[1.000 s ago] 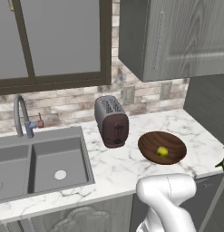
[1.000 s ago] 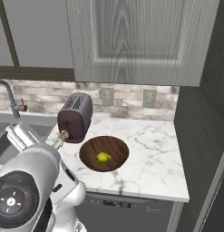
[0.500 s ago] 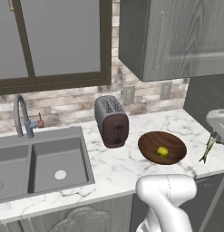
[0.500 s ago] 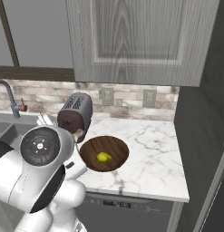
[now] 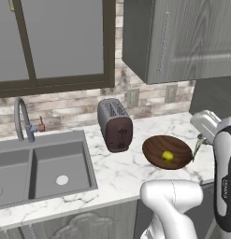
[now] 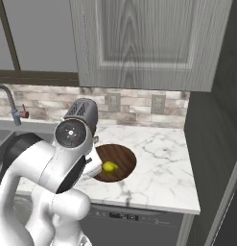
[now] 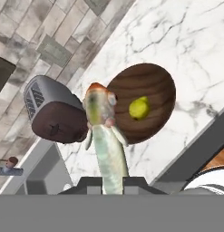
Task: Take the fish, sweet potato, and pear from the freezer and place them in the bowl on the counter.
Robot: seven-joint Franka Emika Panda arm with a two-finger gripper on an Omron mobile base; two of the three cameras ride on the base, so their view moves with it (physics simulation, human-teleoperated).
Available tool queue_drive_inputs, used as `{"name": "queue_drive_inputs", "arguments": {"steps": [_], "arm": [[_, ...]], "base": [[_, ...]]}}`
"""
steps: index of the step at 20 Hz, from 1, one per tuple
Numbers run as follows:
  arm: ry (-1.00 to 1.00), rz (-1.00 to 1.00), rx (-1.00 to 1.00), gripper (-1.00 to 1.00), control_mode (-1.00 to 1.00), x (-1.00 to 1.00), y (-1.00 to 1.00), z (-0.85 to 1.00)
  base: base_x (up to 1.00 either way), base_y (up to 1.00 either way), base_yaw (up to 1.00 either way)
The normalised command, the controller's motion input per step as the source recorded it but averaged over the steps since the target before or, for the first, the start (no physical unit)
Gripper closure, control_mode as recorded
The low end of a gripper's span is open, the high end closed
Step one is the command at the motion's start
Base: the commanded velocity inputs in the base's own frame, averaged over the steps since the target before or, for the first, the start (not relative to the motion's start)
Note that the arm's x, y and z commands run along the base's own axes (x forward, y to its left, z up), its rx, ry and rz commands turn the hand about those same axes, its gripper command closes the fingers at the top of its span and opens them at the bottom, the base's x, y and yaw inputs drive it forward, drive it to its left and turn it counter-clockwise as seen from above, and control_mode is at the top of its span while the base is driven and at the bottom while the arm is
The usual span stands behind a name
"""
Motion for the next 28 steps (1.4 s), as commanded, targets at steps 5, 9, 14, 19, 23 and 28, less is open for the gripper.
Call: {"name": "queue_drive_inputs", "arguments": {"steps": [5,9,14,19,23,28], "arm": [[0.12,0.0,0.0,1.0,-1.0,0.57,0.0,-0.55],[0.15,0.0,0.0,1.0,-1.0,0.59,-0.07,-0.59],[0.17,0.0,0.0,1.0,-1.0,0.47,-0.17,-0.62],[0.13,0.0,0.0,1.0,-1.0,0.41,-0.17,-0.38],[0.3,0.0,0.0,1.0,-1.0,0.5,0.0,-0.37],[0.24,0.0,0.0,1.0,-1.0,0.42,0.0,-0.35]], "base": [[0.0,0.0,0.0],[0.0,0.0,0.0],[0.0,0.0,0.0],[0.0,0.0,0.0],[0.0,0.0,0.0],[0.0,0.0,0.0]]}}
